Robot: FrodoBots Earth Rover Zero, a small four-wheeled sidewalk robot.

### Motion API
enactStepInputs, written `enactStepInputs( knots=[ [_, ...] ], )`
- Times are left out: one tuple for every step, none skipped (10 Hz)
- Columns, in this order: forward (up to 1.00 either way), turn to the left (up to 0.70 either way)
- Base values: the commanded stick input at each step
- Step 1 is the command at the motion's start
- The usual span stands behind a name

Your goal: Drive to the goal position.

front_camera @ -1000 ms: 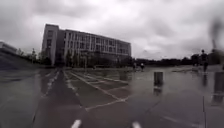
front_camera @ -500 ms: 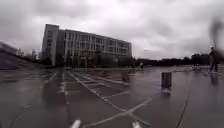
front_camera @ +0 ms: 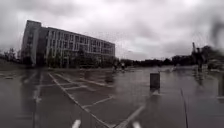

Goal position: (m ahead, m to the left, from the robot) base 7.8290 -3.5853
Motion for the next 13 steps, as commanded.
enactStepInputs(
  knots=[
    [1.0,0.0],
    [1.0,0.0],
    [1.0,0.0],
    [1.0,0.0],
    [1.0,0.0],
    [1.0,0.0],
    [1.0,0.0],
    [1.0,0.0],
    [1.0,0.0],
    [1.0,0.0],
    [1.0,0.0],
    [1.0,0.0],
    [1.0,0.0]
  ],
)
